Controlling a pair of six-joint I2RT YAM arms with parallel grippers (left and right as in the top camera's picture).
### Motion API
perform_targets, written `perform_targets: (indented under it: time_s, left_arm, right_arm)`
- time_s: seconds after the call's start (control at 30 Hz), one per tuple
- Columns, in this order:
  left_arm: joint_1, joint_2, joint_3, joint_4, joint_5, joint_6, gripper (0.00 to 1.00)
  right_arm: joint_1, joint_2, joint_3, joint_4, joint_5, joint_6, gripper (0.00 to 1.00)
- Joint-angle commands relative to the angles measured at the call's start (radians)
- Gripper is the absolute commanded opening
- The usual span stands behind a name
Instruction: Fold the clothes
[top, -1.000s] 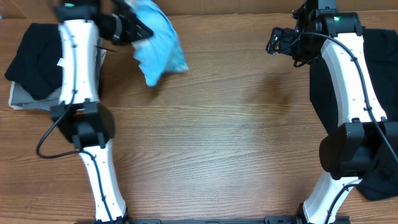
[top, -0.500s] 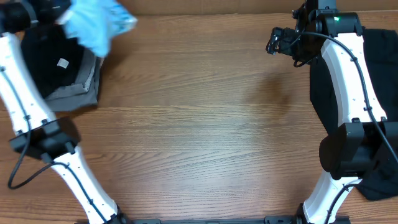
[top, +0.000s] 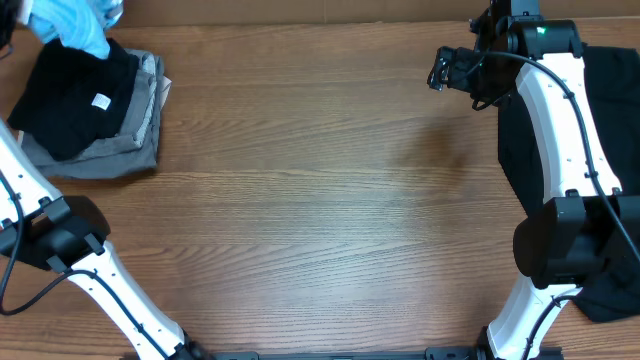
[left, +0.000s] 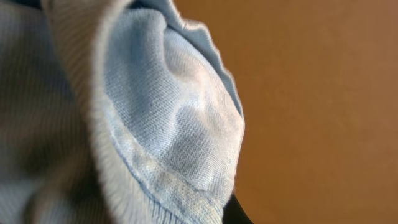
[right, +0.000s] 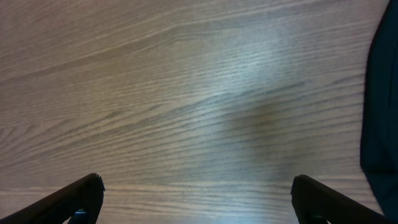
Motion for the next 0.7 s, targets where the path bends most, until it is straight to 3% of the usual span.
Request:
perform_targets:
  time_s: [0.0, 0.1, 0.23, 0.53, 0.63, 0.67]
  left_arm:
    - [-0.011, -0.035, -0.063, 0.026, -0.002, -0.119, 0.04]
    - [-0.012, -0.035, -0.126, -0.042, -0.043, -0.089, 0.04]
    - [0.003, -0.035, -0.143, -0.203, -0.174, 0.086, 0.04]
    - [0.035, -0.040, -0.137, -0.424, -0.338, 0.277, 0.04]
    - [0.033, -0.040, -0.137, -0.513, -0.484, 0.367, 0.14]
    - [0.033, -0.040, -0.137, -0.542, -0.533, 0.393, 0.25]
  right_arm:
    - [0.001, 0.000, 0.002, -0.003, -0.011, 0.001, 1.00]
    - [0.001, 0.000, 0.002, -0.003, -0.011, 0.001, 1.00]
    - [0.001, 0.000, 0.002, -0.005, -0.011, 0.001, 1.00]
    - [0.001, 0.003, 0.002, 0.010, -0.011, 0.002, 1.00]
    - [0.001, 0.004, 0.002, 0.008, -0.012, 0.005, 1.00]
    - [0.001, 0.005, 0.002, 0.006, -0.012, 0.005, 1.00]
